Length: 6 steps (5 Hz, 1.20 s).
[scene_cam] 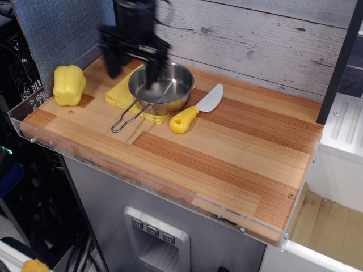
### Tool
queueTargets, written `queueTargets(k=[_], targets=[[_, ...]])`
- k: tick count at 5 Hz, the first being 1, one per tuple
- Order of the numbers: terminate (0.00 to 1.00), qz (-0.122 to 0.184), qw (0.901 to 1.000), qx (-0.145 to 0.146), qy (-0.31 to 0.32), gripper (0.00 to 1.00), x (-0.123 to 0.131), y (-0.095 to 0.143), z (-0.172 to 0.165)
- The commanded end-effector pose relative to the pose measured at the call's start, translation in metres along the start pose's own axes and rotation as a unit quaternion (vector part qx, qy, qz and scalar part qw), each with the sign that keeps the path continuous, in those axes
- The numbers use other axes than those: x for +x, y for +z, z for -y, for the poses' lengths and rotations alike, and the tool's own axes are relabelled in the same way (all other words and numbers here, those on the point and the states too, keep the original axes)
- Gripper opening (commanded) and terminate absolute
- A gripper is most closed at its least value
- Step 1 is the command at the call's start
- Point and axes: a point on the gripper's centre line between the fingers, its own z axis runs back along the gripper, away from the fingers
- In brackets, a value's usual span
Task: Place the yellow bell pepper atop the knife.
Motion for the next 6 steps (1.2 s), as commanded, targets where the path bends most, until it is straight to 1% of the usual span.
queueTargets(k=[1,2,3,4,5,6], targets=[[0.00,0.020,0.9971,0.005,0.074,1.00,-0.002,-0.012,-0.079],[0.00,0.000,0.9951,0.007,0.099,1.00,0.008,-0.023,-0.103],[0.00,-0.009,0.9930,0.011,0.117,1.00,0.012,-0.027,-0.116],[0.00,-0.016,0.9931,0.010,0.116,1.00,0.011,-0.032,-0.115],[0.00,-0.028,0.9940,0.022,0.104,1.00,0.012,-0.040,-0.104],[0.00,-0.031,0.9936,0.030,0.105,0.00,0.012,-0.044,-0.101]])
